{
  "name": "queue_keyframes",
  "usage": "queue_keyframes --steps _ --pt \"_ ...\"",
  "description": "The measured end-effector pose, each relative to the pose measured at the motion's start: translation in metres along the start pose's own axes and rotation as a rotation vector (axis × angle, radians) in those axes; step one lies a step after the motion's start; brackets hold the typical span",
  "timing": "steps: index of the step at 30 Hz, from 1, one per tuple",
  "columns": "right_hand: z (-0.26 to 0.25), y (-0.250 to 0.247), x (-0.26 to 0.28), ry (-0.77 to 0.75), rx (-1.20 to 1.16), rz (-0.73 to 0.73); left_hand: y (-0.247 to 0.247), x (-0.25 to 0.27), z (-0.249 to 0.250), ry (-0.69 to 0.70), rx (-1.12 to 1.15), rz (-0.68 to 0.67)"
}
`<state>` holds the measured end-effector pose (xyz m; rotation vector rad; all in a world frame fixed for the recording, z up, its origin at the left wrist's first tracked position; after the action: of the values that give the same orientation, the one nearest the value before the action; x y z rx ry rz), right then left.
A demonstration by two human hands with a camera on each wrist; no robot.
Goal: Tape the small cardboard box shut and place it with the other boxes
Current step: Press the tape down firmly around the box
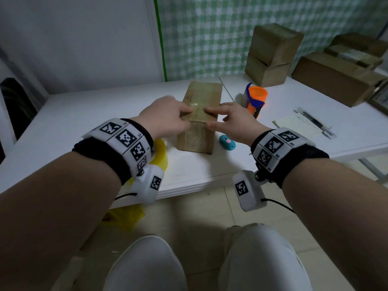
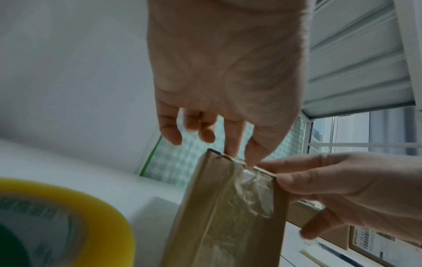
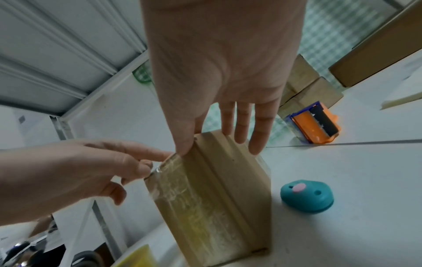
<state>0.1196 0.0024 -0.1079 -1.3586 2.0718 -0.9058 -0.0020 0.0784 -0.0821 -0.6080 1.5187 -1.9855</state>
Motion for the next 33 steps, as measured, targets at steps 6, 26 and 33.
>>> queue_keyframes --steps 6,26,33 --pt "0.005 0.001 -0.005 -0.003 -0.028 -0.056 0.002 -0.014 0.007 0.037 -0.094 0.033" --pt "0.003 0.002 0.000 0.020 -0.034 -0.124 -0.001 -0.016 0.012 0.062 -0.201 0.089" --pt "0.004 0.002 0.001 0.026 -0.088 -0.092 0.007 -0.018 0.012 0.041 -0.228 0.078"
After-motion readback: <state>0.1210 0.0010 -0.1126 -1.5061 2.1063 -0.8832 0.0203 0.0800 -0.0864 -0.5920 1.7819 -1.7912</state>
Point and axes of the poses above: each hand's wrist, its own x-axis away from the middle knuckle, its own y-axis out of the palm, z = x × y, the point moved 10 cm from there along -x, towards the middle knuckle
